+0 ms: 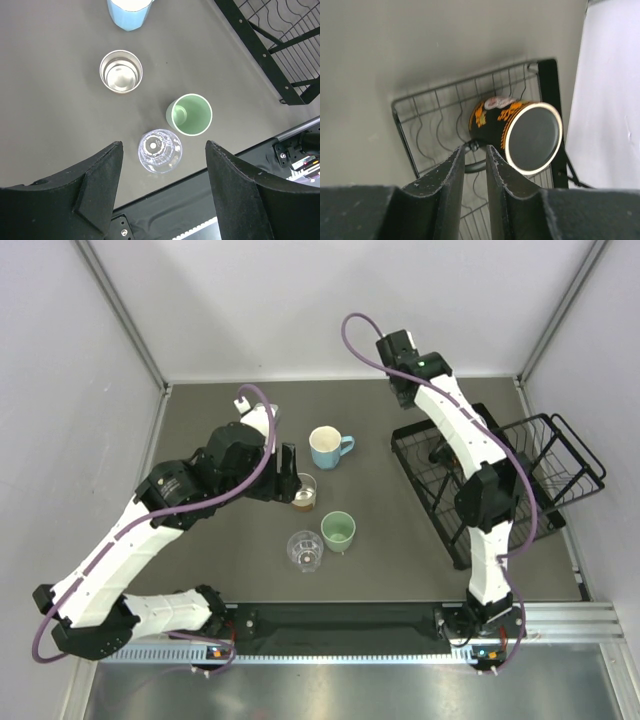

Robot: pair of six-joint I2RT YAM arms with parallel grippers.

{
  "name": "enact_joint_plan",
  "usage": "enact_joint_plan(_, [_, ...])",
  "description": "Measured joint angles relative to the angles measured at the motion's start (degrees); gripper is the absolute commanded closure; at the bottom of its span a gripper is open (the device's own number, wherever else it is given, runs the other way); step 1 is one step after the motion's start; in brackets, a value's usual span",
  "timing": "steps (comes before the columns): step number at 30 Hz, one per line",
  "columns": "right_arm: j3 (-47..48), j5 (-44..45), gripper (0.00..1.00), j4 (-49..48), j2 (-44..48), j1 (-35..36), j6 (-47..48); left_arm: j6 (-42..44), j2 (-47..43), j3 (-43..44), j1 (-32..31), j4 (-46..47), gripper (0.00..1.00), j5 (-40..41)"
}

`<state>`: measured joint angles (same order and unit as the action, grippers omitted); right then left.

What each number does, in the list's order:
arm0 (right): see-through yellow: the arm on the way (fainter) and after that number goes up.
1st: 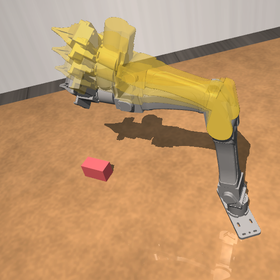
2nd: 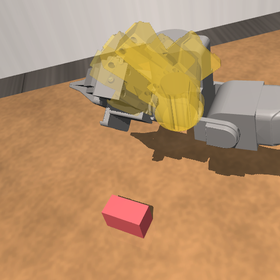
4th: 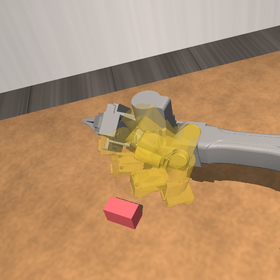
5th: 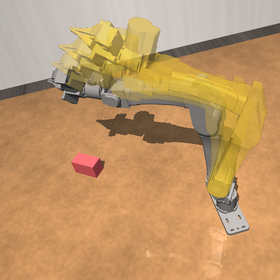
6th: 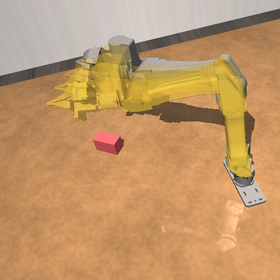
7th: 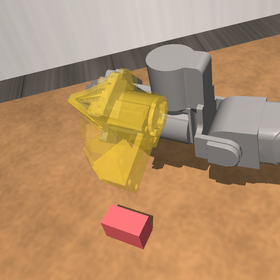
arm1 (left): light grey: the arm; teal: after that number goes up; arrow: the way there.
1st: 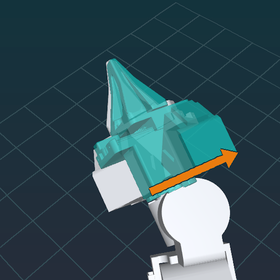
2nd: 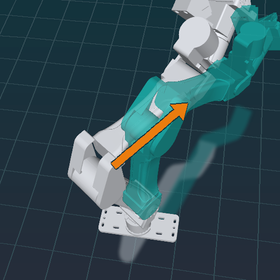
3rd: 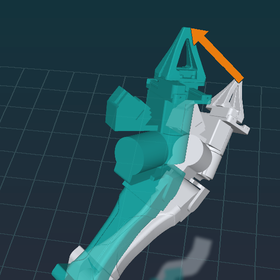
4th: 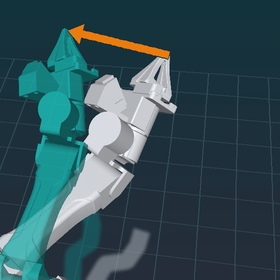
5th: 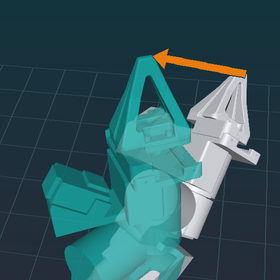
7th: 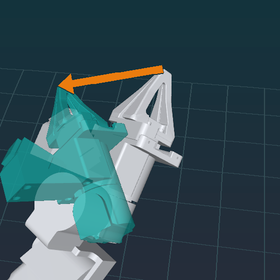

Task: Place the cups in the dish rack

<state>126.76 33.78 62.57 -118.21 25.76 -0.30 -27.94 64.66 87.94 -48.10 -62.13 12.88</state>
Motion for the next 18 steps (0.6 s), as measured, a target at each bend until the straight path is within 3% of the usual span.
enact_joint_plan(6, [-3.89, 2.62, 0.74, 0.68, 0.04, 1.66, -2.40, 0.02, -0.02, -0.22, 0.00, -0.02, 0.27, 0.04])
enact_joint_plan(10, [-3.85, 4.15, 0.65, 0.94, 1.14, 5.01, -3.67, 0.28, 0.00, -0.26, 0.00, 0.00, 0.27, 0.00])
enact_joint_plan(18, [-3.02, 3.65, 0.55, 4.72, 9.22, 11.65, -8.70, 0.68, 2.51, -0.26, 0.00, 1.11, 0.35, -2.89])
